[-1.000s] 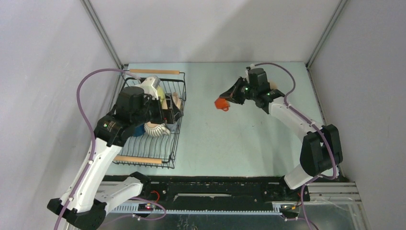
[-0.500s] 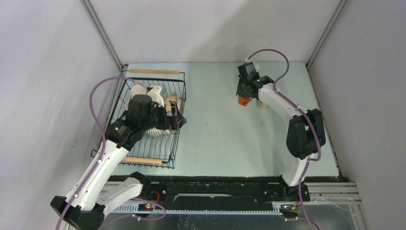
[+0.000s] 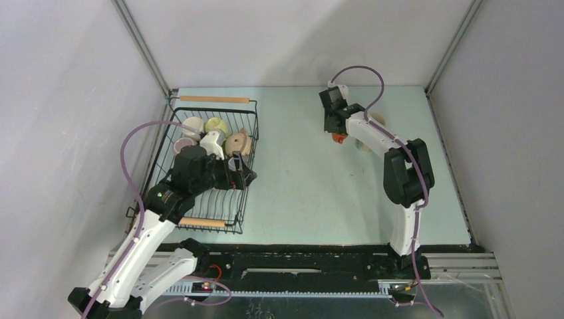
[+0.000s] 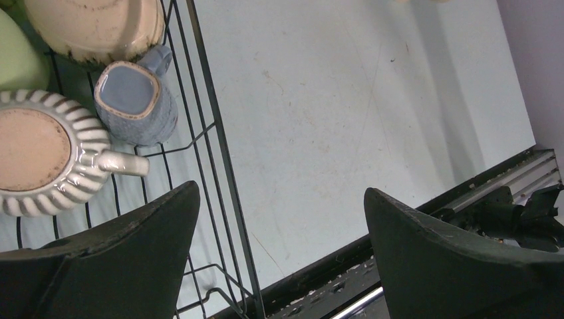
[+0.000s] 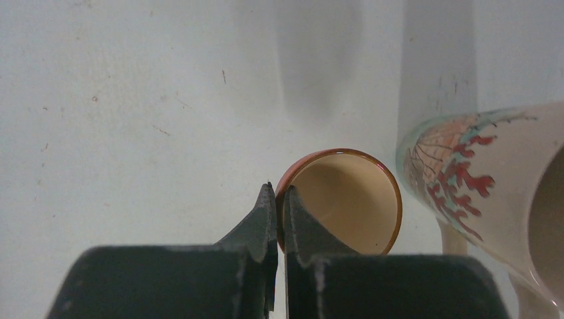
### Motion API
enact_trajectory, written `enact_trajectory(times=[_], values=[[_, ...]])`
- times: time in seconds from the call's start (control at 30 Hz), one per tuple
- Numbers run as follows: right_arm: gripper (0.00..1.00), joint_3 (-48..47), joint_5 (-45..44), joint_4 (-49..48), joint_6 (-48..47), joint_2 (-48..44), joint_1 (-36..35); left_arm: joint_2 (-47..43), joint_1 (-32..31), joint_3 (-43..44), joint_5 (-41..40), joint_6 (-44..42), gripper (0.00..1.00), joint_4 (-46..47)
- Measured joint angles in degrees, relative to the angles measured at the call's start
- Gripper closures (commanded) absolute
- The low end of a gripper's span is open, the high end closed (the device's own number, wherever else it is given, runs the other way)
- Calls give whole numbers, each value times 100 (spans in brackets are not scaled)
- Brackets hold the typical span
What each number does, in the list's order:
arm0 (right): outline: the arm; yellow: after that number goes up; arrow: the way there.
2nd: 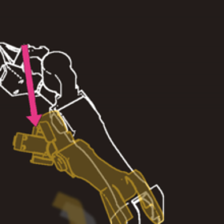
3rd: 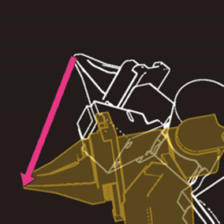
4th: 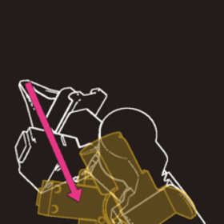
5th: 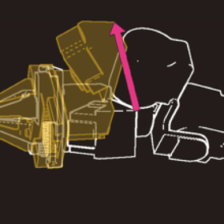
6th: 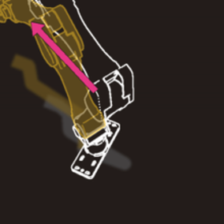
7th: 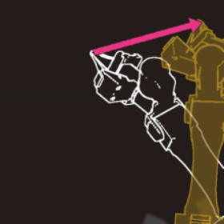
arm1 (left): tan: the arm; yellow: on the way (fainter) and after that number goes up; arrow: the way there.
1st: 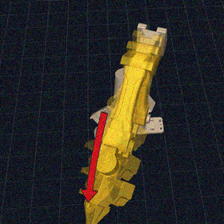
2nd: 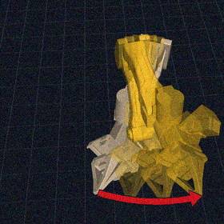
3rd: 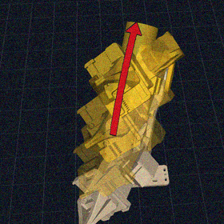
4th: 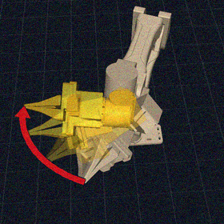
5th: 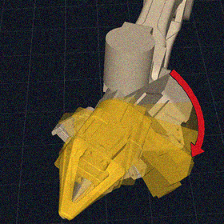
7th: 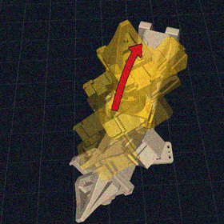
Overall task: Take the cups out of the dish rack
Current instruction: Place the cup at the center of the board.
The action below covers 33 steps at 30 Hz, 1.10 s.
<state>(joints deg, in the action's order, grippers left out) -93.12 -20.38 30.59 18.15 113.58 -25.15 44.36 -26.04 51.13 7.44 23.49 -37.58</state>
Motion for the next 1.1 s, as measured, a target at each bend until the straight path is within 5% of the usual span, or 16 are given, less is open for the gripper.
enact_trajectory(times=[0.57,1.1], values=[[100,-225,-356,-92,-245,748,-15,-503,0,-468,-24,57,0,15],[88,-216,-494,-90,-238,782,-83,-555,0,-496,-17,44,0,20]])
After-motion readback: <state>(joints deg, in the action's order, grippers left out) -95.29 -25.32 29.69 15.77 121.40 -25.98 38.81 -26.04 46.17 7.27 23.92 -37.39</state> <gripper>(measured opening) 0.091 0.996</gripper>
